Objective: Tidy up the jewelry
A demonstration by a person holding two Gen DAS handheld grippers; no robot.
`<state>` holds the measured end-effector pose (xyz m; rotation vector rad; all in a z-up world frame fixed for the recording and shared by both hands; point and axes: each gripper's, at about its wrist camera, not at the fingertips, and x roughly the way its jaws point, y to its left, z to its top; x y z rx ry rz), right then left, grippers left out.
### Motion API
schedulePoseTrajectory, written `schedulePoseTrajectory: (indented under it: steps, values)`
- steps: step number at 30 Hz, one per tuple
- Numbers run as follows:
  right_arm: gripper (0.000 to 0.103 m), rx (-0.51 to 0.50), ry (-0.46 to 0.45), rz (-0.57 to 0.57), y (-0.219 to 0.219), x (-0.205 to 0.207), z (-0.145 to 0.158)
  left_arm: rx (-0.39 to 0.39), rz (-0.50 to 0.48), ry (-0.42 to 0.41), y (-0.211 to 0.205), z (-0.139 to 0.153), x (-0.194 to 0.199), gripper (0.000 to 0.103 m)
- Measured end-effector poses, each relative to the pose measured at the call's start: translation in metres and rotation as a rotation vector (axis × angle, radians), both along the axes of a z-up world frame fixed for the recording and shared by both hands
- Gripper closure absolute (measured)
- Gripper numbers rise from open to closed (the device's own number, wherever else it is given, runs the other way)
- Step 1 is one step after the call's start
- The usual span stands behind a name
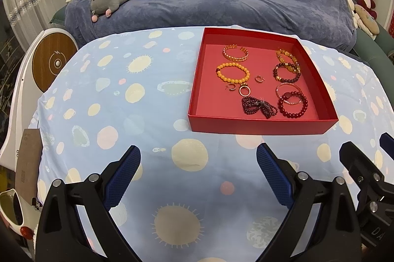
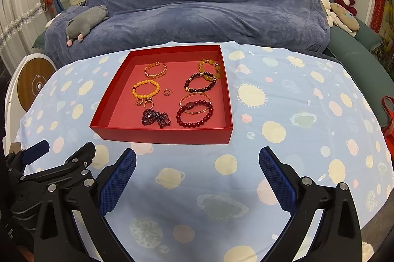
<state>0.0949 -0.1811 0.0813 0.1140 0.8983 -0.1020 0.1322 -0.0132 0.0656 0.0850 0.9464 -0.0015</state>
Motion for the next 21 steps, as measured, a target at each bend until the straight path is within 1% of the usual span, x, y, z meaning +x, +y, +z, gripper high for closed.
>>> schedulePoseTrajectory:
  steps: [13, 18, 21]
  values:
    - [0.007, 0.000, -0.001, 0.000, 0.0000, 0.0000, 0.0000, 0.000, -0.006, -0.006, -0.0011, 0.0008, 0.0015, 0.012]
    - [0.007, 0.001, 0.000, -0.001, 0.0000, 0.0001, 0.0000, 0.014, -0.016, -0.029, -0.0040, 0.0036, 0.0013, 0.012]
    - [0.007, 0.000, 0.000, -0.002, -0.0003, 0.0002, 0.0003, 0.009, -0.019, -0.019, -0.0043, 0.0027, 0.0026, 0.012]
